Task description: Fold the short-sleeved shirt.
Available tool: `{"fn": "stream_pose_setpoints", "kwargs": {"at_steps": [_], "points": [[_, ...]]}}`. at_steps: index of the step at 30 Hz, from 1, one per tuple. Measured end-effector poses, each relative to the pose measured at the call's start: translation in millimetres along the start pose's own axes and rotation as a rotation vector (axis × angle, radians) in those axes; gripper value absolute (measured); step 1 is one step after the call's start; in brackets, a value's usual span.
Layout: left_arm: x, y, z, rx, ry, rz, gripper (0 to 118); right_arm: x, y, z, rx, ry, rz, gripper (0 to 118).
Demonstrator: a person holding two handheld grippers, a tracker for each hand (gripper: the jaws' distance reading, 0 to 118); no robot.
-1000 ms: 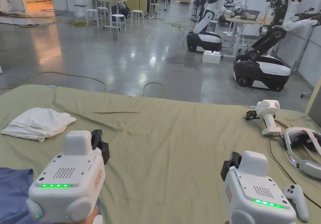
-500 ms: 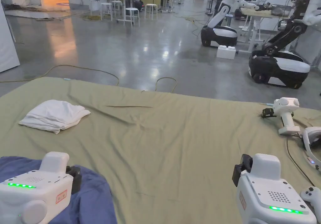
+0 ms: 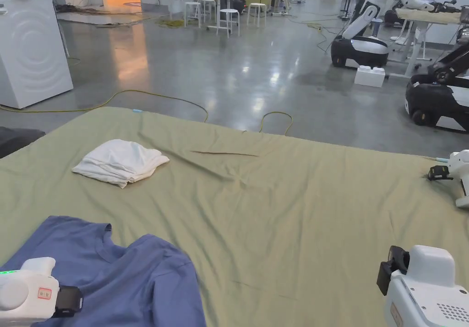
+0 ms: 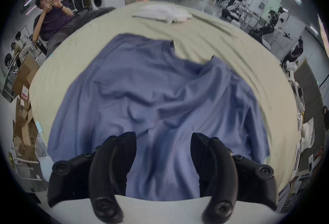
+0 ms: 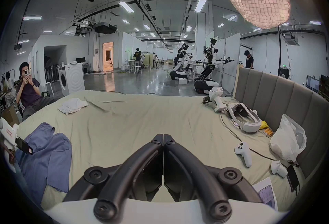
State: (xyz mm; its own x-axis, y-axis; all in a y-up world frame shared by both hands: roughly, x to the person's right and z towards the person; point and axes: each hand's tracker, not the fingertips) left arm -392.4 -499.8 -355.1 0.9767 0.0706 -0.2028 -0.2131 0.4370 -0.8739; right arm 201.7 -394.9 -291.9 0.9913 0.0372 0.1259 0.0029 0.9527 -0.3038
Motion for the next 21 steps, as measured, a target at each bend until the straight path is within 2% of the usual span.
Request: {"fn": "stream_pose_setpoints", "kwargs": {"at_steps": [3, 6, 10, 11, 12, 14, 16, 21], "points": [[2, -6, -19, -0.018, -0.062, -0.018, 70, 0, -2, -1, -0.007, 0.001, 0.006, 0], [12, -13, -43, -0.082, 0.004, -0.051, 70, -1, -3, -2, -0.019, 0.001, 0.017, 0], [27, -25, -34, 0.013, 0.049, -0.066, 69, -2, -4, -2, -0.030, 0.002, 0.027, 0], [30, -31, -31, 0.047, 0.052, -0.095, 64, -3, -5, -2, -0.031, -0.002, 0.029, 0], [34, -35, -31, 0.062, 0.044, -0.119, 52, -3, -5, -1, -0.032, -0.004, 0.030, 0], [39, -37, -31, 0.059, 0.008, -0.108, 22, -3, -6, -1, -0.031, -0.003, 0.028, 0], [40, -36, -32, 0.055, 0.009, -0.100, 4, -4, -6, -1, -0.032, -0.002, 0.027, 0], [36, -33, -20, 0.087, -0.019, -0.081, 3, -5, -5, 5, -0.027, 0.005, 0.035, 0]]}}
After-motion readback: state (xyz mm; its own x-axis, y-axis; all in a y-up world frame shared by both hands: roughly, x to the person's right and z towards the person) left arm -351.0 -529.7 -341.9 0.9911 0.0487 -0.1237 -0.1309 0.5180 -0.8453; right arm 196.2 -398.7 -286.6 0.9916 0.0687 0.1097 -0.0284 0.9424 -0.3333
